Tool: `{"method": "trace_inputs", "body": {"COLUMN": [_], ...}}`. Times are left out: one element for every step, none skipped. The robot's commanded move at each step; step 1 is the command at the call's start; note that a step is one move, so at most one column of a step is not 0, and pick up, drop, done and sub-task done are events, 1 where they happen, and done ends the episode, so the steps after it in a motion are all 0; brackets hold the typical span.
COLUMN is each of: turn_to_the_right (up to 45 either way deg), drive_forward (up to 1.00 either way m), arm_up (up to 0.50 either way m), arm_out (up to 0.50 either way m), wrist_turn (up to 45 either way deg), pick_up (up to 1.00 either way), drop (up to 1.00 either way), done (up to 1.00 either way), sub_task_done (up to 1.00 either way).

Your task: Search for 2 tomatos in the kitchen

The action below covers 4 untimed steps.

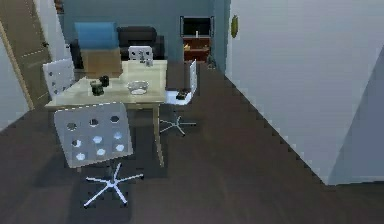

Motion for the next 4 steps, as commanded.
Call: {"method": "trace_inputs", "body": {"turn_to_the_right": [-45.0, -45.0, -12.0, 0.0], "drive_forward": [0.0, 0.0, 0.0, 0.0], "arm_up": [0.0, 0.0, 0.0, 0.0], "arm_out": [0.0, 0.0, 0.0, 0.0], "wrist_turn": [0.0, 0.0, 0.0, 0.0], "pick_up": [0.0, 0.0, 0.0, 0.0], "drop": [0.0, 0.0, 0.0, 0.0], "done": [0.0, 0.0, 0.0, 1.0], "sub_task_done": [0.0, 0.0, 0.0, 0.0]}}
